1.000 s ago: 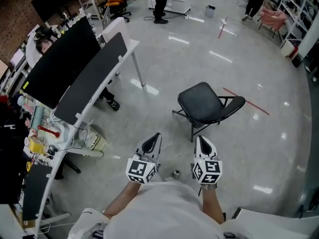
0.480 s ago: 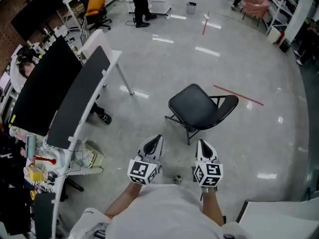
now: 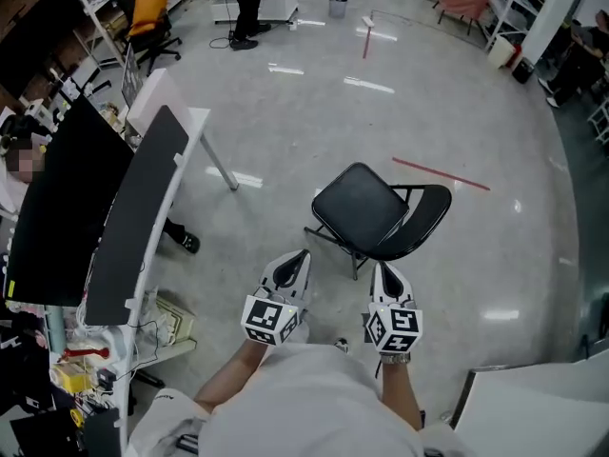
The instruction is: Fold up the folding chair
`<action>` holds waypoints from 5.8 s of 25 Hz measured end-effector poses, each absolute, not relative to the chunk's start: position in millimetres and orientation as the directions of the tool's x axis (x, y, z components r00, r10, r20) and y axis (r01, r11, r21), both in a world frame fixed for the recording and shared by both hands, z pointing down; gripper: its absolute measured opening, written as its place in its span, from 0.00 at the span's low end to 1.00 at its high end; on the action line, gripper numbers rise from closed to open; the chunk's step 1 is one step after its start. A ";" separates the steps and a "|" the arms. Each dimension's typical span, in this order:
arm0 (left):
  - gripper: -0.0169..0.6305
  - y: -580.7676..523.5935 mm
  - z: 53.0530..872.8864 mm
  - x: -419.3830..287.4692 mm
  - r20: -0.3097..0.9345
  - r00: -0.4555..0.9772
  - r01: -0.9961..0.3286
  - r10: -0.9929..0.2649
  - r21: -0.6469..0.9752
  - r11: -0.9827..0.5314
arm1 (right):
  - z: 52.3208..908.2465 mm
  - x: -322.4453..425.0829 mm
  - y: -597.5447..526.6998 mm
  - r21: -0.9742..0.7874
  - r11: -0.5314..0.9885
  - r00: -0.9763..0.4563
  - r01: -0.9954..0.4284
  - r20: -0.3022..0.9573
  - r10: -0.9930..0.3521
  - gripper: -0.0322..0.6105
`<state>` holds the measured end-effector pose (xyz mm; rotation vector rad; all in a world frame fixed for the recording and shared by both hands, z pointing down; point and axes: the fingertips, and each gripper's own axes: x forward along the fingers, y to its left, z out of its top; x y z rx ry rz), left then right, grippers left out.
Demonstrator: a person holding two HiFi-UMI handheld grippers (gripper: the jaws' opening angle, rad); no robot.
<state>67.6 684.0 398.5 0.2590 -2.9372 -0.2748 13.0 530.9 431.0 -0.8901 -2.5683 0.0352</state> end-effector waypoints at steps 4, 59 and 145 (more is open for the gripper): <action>0.04 700.6 400.5 46.8 0.155 -0.957 -0.212 -0.246 0.207 0.955 | 429.8 2.6 542.0 -0.146 0.830 -0.743 0.538 0.383 0.549 0.06; 0.04 586.8 451.3 -235.4 0.263 -0.754 -0.563 -0.602 0.214 0.798 | 503.8 -212.0 413.1 -0.181 0.978 -0.822 0.106 0.538 0.189 0.06; 0.51 769.7 1114.7 -412.2 0.524 -0.204 -0.230 -0.827 0.796 0.560 | 771.2 -259.5 357.4 -0.226 0.944 -0.491 -0.242 0.868 0.081 0.23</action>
